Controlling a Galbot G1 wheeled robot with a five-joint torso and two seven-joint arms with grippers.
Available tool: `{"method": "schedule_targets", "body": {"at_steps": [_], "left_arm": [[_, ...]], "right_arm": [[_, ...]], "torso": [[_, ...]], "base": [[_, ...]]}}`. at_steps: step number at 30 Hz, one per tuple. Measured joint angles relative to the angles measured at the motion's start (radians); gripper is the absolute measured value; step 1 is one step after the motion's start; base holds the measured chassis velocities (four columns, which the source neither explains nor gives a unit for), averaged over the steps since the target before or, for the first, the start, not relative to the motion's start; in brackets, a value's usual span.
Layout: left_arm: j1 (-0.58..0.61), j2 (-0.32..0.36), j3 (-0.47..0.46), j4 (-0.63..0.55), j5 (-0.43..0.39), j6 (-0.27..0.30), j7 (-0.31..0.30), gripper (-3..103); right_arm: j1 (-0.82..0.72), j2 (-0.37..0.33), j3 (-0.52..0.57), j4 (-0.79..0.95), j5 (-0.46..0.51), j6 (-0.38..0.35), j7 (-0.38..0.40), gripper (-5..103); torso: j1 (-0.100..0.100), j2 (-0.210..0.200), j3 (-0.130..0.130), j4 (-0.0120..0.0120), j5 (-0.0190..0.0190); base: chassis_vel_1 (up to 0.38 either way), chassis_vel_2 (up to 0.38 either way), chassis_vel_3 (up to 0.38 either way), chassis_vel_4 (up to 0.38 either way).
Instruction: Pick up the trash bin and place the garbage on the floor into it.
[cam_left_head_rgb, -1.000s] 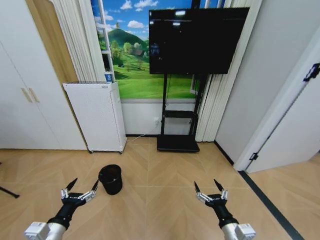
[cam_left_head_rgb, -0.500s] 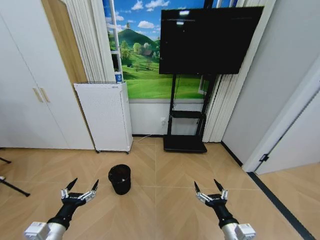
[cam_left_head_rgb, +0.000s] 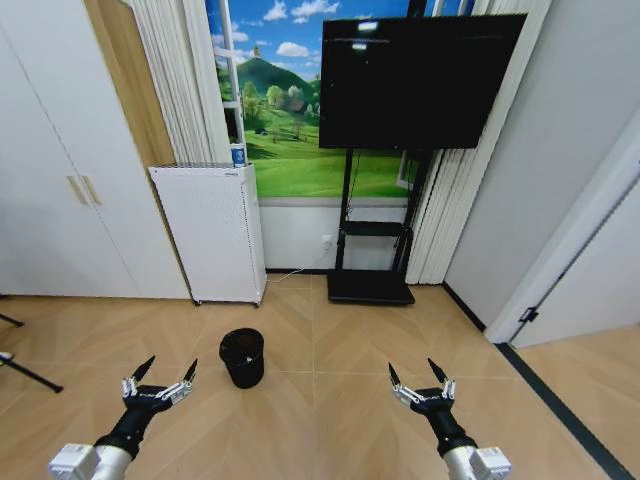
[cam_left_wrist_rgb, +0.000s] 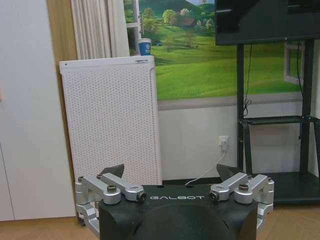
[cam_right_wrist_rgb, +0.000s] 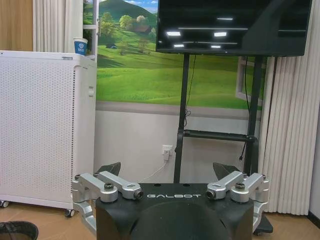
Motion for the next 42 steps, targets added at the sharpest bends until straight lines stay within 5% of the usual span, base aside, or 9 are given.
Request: {"method": "schedule_targets", "body": {"at_steps": [22,42], "left_arm": [[0.0,0.0,0.0,0.0,0.0,0.0,0.0,100],[0.0,0.0,0.0,0.0,0.0,0.0,0.0,100]], "right_arm": [[0.0,0.0,0.0,0.0,0.0,0.0,0.0,100],[0.0,0.0,0.0,0.0,0.0,0.0,0.0,100]], "torso": [[0.0,0.0,0.0,-0.0001,0.0002],[0.0,0.0,0.0,-0.0001,0.0009]], "base": [[0.045,-0.025,-0.047,0.028],[0.277,-0.276,-0.278,0.267]]}}
